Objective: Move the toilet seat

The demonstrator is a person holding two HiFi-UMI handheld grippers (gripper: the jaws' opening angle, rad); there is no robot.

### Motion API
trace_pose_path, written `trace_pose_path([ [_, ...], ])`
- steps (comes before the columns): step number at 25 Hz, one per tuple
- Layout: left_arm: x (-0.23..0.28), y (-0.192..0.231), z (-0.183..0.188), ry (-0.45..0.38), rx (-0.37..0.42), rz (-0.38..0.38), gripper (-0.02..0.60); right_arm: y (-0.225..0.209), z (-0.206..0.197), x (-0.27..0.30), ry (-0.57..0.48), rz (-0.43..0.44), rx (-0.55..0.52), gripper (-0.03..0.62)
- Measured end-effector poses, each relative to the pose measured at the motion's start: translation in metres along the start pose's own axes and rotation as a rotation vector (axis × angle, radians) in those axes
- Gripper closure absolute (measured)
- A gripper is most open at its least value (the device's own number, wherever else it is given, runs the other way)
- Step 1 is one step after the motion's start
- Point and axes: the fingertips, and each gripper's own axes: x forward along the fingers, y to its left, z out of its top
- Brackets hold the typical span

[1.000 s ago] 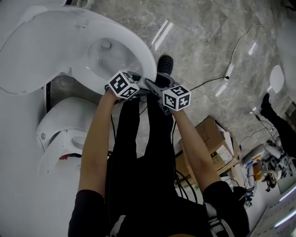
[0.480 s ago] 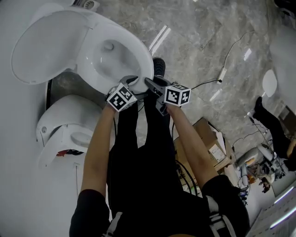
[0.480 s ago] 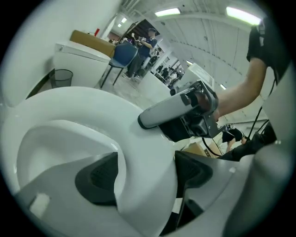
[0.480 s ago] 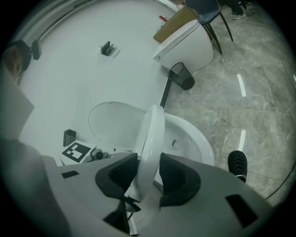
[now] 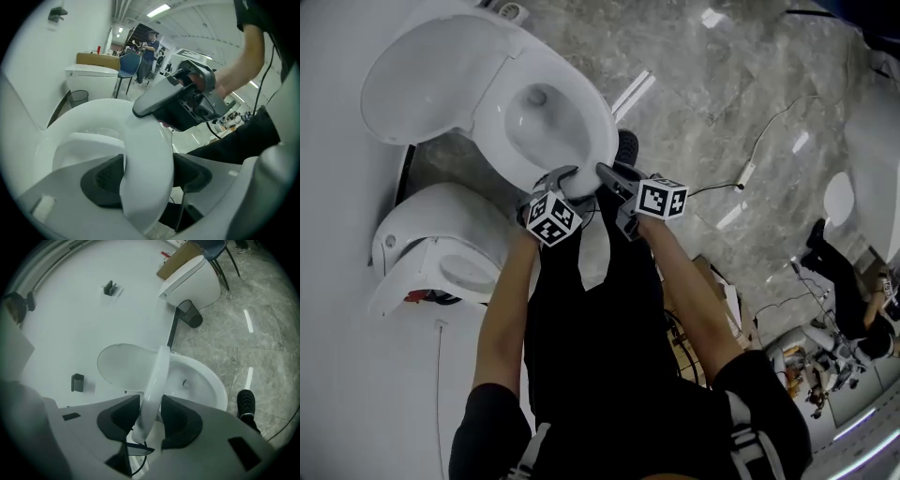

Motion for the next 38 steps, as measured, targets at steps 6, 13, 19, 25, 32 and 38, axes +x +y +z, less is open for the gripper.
trace_pose_path([
  [6, -0.009, 0.011, 0.009, -0.022, -0.095, 0.134, 0.262, 0.013, 0.006, 0.001, 0.063, -0.007, -0.022, 0.453],
  [13, -0.018, 0.012, 0.013, -0.01, -0.105, 0.156, 0.27, 0.02, 0.005, 0.001, 0.142, 0.004, -0.044, 0.453],
  [19, -0.038, 0.022, 0.019, -0.075, -0.102, 0.221, 0.284, 0.043, 0.014, 0.007, 0.132, 0.021, -0.052, 0.451],
  [25, -0.068, 0.027, 0.028, -0.126, -0.089, 0.2, 0.299, 0.073, 0.023, 0.009, 0.057, 0.028, -0.052, 0.453],
  [32, -0.103, 0.034, 0.036, -0.159, -0.058, 0.193, 0.321, 0.106, 0.032, 0.016, 0.002, -0.002, -0.05, 0.451],
  [38, -0.127, 0.043, 0.034, -0.187, -0.064, 0.219, 0.339, 0.127, 0.039, 0.026, -0.039, -0.025, -0.043, 0.45],
])
